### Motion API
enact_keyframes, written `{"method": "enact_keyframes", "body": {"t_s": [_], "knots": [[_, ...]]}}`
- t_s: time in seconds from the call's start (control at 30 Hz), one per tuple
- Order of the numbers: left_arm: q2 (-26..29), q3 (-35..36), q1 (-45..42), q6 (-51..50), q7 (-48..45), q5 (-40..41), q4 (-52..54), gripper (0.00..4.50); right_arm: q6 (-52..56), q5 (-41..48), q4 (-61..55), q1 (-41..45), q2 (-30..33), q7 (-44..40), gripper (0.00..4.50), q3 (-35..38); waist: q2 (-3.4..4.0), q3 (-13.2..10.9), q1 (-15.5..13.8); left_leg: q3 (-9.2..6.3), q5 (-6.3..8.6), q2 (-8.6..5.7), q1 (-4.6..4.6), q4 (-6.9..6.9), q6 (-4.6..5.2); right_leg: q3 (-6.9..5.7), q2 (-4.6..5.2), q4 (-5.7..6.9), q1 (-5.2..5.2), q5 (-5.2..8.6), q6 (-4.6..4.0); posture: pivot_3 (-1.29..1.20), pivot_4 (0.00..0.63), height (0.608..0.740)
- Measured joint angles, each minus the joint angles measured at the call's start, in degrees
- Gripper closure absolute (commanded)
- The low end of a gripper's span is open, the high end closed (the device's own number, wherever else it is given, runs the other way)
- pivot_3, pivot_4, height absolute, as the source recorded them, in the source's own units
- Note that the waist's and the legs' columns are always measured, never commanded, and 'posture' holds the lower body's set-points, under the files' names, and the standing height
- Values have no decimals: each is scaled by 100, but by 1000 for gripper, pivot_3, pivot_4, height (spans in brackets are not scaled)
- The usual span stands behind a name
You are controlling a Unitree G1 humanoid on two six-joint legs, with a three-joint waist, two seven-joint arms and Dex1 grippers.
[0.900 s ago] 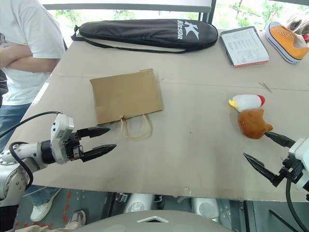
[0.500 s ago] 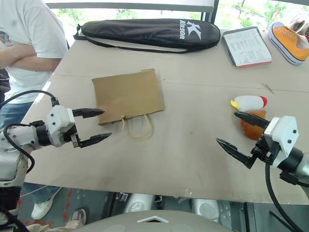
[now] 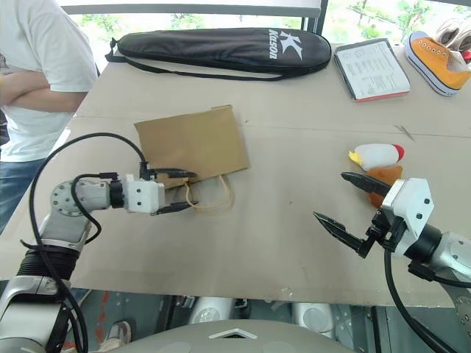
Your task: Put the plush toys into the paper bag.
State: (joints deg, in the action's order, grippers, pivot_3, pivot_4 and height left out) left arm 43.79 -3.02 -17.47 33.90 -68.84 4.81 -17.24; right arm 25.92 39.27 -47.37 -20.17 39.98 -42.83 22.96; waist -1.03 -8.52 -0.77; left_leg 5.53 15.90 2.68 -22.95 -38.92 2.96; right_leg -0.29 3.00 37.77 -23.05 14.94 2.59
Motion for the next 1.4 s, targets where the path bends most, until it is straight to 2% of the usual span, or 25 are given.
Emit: {"method": "enact_keyframes", "body": {"t_s": [0.1,0.13,0.17,0.27,0.3,0.4,0.5,0.6,0.7,0.83,1.03,1.4], "knots": [[-46,5,-42,-470,-171,547,177,4241,-1,29,-13,-119,-61,53,2270,2,-1,0,0,-1,0,2,-1,-5,0,0,1,4,0,1,2,0,150,740],[-46,14,-33,-642,-245,722,284,4483,-2,32,-14,-174,-83,66,2751,2,-1,1,0,-1,0,2,-1,-6,0,0,1,4,0,2,3,0,150,740],[-46,14,-28,-745,-284,837,358,4500,-3,31,-17,-201,-98,69,2981,2,-1,1,2,-1,0,2,-1,-7,0,0,1,5,0,2,3,0,150,740],[-98,33,2,-1894,-224,1441,855,4500,-46,-10,-62,-193,-150,124,4278,-29,-1,0,3,-4,0,3,-1,-14,0,0,0,11,0,3,5,0,150,740],[-158,42,-19,-2502,-117,1731,1126,4500,-55,-32,-81,-112,-170,175,4407,-112,-1,0,2,-6,0,3,-1,-17,-1,-1,0,14,1,3,6,0,150,740],[-456,43,-324,-3669,255,2286,1659,4500,-51,-153,-43,426,-197,339,4407,-518,-4,-2,0,-11,0,2,-4,-30,0,-1,-2,17,3,3,7,0,150,740],[-622,90,-532,-4310,540,2636,2080,4500,-48,-405,104,886,-213,466,4407,-963,-5,0,13,-15,-1,-3,5,-30,-2,2,-7,16,13,5,9,0,150,740],[-1317,-9,-768,-5061,1056,2969,2303,4500,1,-1080,843,2146,-503,719,4407,-1980,-6,-3,49,-16,-3,-19,4,-34,-4,9,-14,18,13,5,9,0,150,740],[-1749,-33,-879,-5394,1407,3102,2425,4500,-93,-1748,1757,3232,-936,765,4407,-2916,-7,-3,59,-26,-15,-23,1,-32,-25,7,-22,17,10,7,10,0,150,740],[-1855,10,-895,-5618,1514,3201,2596,4500,-524,-2326,2934,3888,-1329,640,4407,-3560,-7,-3,65,-33,-15,-25,-6,-23,-26,5,-21,11,7,9,12,0,150,740],[-1967,99,-809,-5866,1737,3363,2848,4500,-1140,-2782,4336,4387,-1970,155,4407,-4276,-6,-4,86,-33,-16,-12,-8,-25,-27,5,-12,13,6,9,13,0,150,740],[-1902,252,-170,-6085,1996,3425,3562,4500,-1910,-2803,6282,5251,-2862,-737,4407,-4297,-4,-6,155,-33,-17,-3,-6,-23,-29,2,-12,17,6,9,12,0,150,740]]}}
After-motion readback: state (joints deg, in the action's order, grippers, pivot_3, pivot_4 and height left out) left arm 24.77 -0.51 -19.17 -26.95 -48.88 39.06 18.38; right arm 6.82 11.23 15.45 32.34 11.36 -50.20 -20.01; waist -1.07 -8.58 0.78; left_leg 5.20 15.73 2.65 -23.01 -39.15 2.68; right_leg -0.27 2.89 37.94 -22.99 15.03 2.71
